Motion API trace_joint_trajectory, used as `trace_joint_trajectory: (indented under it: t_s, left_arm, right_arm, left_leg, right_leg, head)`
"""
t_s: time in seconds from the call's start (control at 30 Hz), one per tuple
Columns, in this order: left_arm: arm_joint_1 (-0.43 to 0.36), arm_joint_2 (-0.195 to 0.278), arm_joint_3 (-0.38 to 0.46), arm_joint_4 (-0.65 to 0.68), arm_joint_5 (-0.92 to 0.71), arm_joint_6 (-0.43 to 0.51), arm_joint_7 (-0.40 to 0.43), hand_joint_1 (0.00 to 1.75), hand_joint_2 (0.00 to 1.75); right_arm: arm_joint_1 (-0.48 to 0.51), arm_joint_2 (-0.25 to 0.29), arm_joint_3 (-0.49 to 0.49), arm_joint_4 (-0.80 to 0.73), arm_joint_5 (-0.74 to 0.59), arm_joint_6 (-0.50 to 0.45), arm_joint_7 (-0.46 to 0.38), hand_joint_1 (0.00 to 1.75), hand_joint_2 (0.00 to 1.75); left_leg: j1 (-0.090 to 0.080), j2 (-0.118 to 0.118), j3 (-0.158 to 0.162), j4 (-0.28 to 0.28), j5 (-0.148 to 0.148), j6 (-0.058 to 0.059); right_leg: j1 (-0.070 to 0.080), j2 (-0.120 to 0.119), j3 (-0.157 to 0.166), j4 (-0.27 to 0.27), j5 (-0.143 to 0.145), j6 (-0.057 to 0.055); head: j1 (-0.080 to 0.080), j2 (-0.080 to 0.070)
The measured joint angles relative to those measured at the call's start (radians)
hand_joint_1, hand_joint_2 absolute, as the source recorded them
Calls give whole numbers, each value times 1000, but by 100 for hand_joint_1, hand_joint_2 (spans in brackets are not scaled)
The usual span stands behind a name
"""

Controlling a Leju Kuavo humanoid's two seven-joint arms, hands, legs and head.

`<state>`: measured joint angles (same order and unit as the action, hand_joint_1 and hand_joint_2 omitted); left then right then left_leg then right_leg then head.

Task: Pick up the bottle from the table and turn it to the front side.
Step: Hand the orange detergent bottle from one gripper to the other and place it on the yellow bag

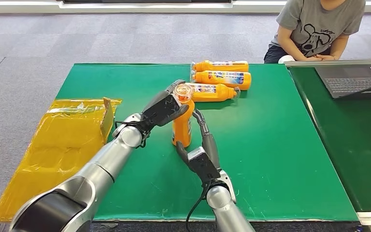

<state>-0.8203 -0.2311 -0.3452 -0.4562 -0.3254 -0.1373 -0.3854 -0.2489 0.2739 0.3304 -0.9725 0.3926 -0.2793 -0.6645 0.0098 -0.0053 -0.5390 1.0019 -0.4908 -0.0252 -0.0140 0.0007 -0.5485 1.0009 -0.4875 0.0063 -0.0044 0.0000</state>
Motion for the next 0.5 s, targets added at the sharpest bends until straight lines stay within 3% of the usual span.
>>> trace_joint_trajectory:
  t_s: [0.27, 0.5]
  left_arm:
    - [0, -35, 25, 13, 53, -53, -20, 175, 175]
    - [-4, -39, 38, 23, 71, -62, -18, 175, 175]
  right_arm:
    - [-6, 1, 5, 30, -15, -6, -17, 0, 175]
    - [-20, 3, 5, 60, -31, -8, -29, 0, 175]
  left_leg:
    - [0, 0, 0, 0, 0, 0]
    - [0, 0, 0, 0, 0, 0]
  right_leg:
    - [0, 0, 0, 0, 0, 0]
    - [0, 0, 0, 0, 0, 0]
  head:
    - [0, 0]
    - [0, 0]
